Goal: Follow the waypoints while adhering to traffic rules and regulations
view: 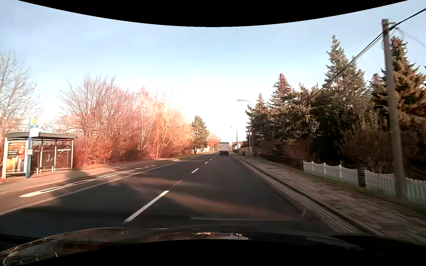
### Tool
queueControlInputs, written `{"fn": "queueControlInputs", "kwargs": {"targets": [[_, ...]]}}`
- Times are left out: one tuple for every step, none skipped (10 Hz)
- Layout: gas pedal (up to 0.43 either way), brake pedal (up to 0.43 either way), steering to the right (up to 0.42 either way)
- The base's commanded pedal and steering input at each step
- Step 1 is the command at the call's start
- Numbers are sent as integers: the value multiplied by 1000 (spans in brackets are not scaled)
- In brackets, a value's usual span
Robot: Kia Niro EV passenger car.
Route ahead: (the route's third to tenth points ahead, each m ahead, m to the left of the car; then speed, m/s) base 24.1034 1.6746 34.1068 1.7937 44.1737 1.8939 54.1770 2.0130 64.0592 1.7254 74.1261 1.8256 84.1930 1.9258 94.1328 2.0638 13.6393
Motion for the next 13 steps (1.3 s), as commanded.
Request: {"fn": "queueControlInputs", "kwargs": {"targets": [[118, 0, -2], [118, 0, -2], [130, 0, -2], [130, 0, -2], [130, 0, -2], [130, 0, -2], [130, 0, -2], [130, 0, -2], [138, 0, -2], [138, 0, -2], [138, 0, -2], [138, 0, -2], [138, 0, -2]]}}
